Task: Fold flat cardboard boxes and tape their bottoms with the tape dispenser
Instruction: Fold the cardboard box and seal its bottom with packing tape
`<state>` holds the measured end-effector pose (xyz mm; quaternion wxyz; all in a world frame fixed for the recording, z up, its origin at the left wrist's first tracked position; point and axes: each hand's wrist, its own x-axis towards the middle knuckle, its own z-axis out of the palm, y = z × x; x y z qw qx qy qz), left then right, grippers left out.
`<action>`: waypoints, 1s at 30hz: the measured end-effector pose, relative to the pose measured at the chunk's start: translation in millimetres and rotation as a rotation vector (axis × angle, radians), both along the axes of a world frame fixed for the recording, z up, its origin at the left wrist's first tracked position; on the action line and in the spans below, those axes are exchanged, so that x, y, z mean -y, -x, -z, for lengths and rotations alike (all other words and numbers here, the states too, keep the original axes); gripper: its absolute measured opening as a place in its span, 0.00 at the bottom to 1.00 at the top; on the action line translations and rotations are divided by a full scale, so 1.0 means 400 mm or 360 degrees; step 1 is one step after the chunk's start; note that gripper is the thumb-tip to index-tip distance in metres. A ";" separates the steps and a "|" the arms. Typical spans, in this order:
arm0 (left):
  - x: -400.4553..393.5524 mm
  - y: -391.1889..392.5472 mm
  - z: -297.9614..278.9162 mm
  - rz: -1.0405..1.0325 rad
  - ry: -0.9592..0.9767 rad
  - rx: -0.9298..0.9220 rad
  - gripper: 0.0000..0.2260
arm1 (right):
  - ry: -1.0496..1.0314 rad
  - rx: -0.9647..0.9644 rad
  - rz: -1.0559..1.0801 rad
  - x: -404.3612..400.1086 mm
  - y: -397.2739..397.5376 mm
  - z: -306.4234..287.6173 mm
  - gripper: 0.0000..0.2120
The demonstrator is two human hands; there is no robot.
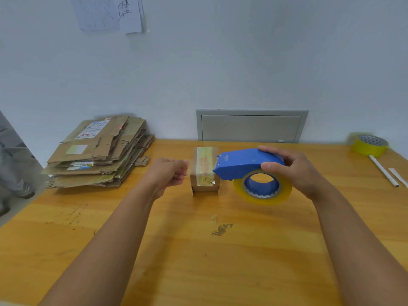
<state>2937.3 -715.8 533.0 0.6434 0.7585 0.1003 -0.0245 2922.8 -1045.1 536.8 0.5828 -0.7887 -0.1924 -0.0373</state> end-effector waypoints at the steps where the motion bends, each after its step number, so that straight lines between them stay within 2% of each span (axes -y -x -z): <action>1: 0.007 -0.001 0.007 -0.0034 -0.0020 0.0003 0.07 | 0.0034 -0.0016 -0.0009 0.001 -0.006 0.001 0.22; 11: 0.040 -0.004 0.044 -0.0113 -0.0112 -0.0001 0.12 | 0.0147 -0.0002 0.0050 0.004 -0.044 -0.018 0.16; 25: 0.032 -0.021 0.059 -0.0095 -0.0120 -0.0144 0.14 | 0.0245 -0.0045 0.0054 -0.008 -0.065 0.008 0.20; 28: 0.022 -0.026 0.058 -0.0041 -0.0209 -0.0174 0.16 | 0.0214 -0.0063 0.0068 -0.007 -0.064 0.028 0.20; 30: 0.020 -0.039 0.056 -0.0068 -0.0425 -0.0180 0.20 | 0.0202 -0.0072 0.0071 -0.012 -0.062 0.040 0.19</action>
